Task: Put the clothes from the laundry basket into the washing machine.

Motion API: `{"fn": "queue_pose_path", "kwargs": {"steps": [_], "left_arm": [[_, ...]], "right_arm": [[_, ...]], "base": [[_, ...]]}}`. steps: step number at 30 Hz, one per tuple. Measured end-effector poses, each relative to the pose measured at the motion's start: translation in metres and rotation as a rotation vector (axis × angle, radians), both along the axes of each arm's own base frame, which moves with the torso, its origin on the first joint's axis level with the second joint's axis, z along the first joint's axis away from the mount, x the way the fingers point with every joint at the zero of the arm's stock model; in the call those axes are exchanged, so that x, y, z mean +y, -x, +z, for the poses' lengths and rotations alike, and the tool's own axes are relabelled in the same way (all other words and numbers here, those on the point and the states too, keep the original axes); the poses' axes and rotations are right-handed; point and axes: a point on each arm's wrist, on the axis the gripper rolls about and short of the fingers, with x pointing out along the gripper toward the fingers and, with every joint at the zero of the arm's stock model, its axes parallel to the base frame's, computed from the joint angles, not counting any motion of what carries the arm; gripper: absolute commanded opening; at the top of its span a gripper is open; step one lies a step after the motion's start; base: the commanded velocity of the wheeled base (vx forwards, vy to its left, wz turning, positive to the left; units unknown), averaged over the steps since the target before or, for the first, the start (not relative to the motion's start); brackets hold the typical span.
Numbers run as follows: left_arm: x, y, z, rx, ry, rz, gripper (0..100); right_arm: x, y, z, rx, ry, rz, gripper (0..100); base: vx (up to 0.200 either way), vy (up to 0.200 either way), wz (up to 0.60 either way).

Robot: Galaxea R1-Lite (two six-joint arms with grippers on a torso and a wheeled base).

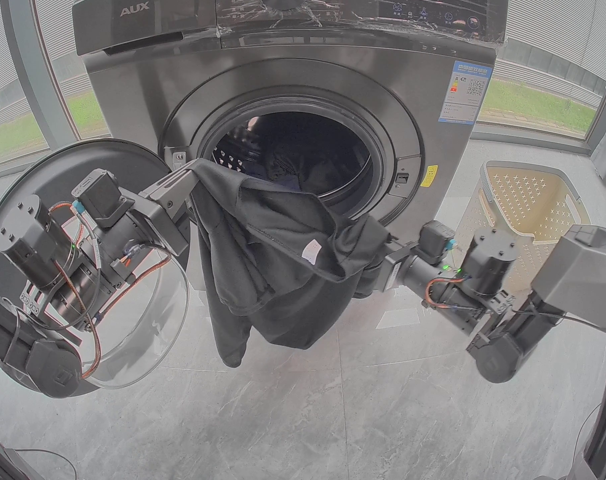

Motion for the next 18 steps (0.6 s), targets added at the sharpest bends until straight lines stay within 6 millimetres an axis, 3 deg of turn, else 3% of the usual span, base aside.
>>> {"fn": "queue_pose_path", "kwargs": {"steps": [6,18], "left_arm": [[0.001,0.004,-0.006,0.025,-0.011,0.001,0],[0.006,0.006,-0.011,0.041,-0.022,0.026,0]], "right_arm": [[-0.021,0.018,0.030,-0.017,-0.108,-0.092,0],[-0.024,0.030,0.086,-0.161,-0.237,-0.139,0]], "base": [[0.000,0.000,0.00],[0.000,0.000,0.00]]}}
